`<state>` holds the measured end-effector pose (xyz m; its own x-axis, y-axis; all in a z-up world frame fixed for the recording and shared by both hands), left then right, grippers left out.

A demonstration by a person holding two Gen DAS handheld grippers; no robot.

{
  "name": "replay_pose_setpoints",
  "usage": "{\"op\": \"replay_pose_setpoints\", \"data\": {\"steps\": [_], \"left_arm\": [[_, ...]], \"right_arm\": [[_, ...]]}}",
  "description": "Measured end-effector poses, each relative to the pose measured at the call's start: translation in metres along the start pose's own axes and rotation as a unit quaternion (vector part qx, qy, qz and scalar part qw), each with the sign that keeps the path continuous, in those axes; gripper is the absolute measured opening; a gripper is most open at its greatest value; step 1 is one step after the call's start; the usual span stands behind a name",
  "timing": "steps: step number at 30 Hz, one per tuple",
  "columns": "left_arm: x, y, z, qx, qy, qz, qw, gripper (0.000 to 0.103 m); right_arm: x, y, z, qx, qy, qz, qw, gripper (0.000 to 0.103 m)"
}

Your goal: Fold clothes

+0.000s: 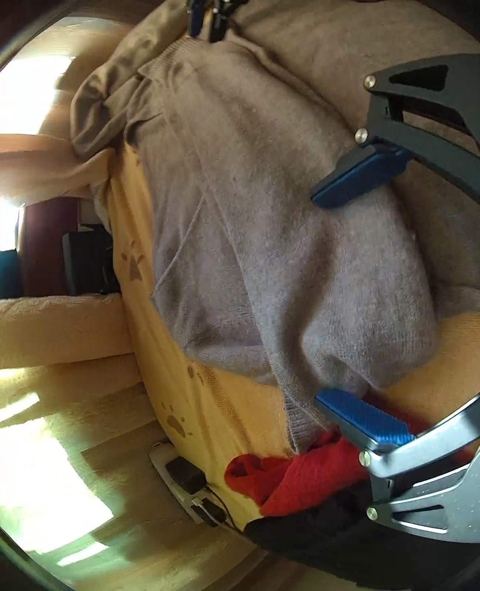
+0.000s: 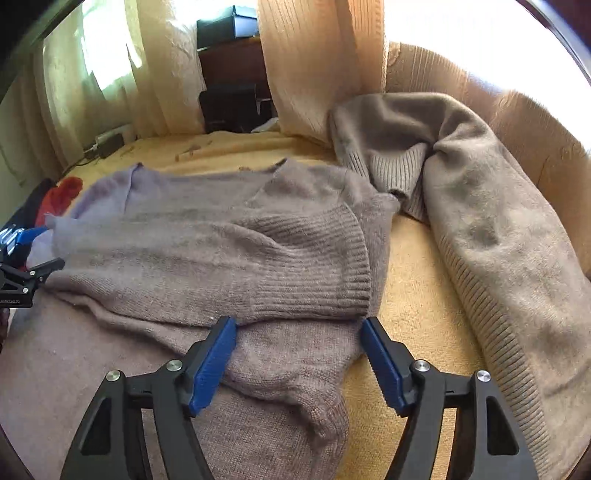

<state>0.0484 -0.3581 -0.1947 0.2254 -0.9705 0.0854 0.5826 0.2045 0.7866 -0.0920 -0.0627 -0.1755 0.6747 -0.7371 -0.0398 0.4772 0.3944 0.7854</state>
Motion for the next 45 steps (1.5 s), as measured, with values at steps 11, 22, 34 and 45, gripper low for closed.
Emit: {"op": "replay_pose_setpoints", "data": {"steps": [11, 22, 34, 45], "left_arm": [[0.005, 0.076, -0.041, 0.009, 0.067, -0.096, 0.993, 0.103], [0.008, 0.175, -0.159, 0.053, 0.16, -0.177, 0.9696, 0.103], [-0.023, 0.202, -0.23, 0.092, 0.171, -0.19, 0.9622, 0.07], [-0.058, 0.216, -0.243, 0.1, 0.159, -0.233, 0.9542, 0.041]], "right_arm": [[0.001, 0.143, -0.046, -0.107, -0.033, 0.085, 0.99, 0.073], [0.027, 0.227, -0.188, -0.094, -0.043, 0.1, 0.99, 0.073], [0.058, 0.233, -0.222, -0.093, 0.01, 0.081, 0.992, 0.073], [0.066, 0.226, -0.229, -0.089, 0.007, 0.088, 0.992, 0.073]]}}
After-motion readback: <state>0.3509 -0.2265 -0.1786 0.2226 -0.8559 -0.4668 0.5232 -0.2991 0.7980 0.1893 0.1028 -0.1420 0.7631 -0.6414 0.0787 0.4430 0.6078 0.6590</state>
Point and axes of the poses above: each gripper's, at about its wrist camera, not at the fingertips, and y roughly against the way its jaws point, x to its left, z to its top, the point moved 9 cm from there along -y, roughly the way its jaws point, and after that the axes turned 3 degrees about -z, right-handed, at the moved point
